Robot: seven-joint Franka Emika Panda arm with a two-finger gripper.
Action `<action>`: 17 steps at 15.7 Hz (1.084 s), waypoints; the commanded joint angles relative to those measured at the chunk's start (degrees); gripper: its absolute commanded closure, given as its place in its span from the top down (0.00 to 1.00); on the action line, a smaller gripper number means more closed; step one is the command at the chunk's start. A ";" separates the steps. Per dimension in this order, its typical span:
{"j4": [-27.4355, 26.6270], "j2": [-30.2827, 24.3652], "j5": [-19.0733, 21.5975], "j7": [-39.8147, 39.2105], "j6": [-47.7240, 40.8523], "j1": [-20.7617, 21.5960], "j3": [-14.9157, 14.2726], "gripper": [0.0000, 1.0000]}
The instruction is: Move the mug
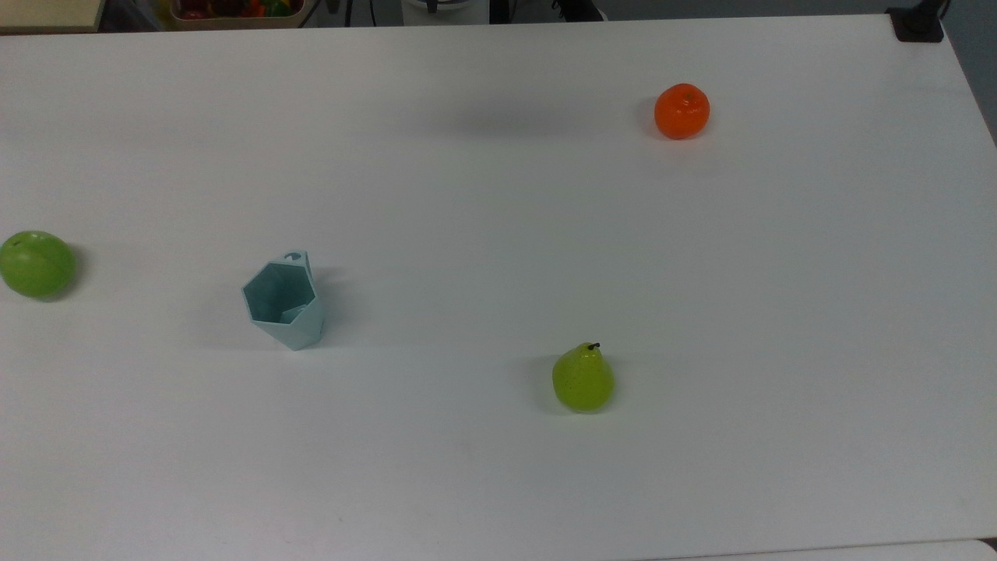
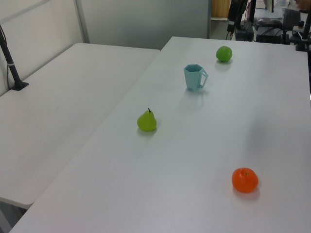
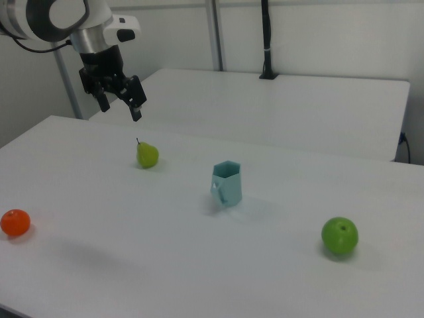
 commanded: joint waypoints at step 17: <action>-1.70 -1.06 0.53 -2.92 0.91 1.18 -1.24 1.00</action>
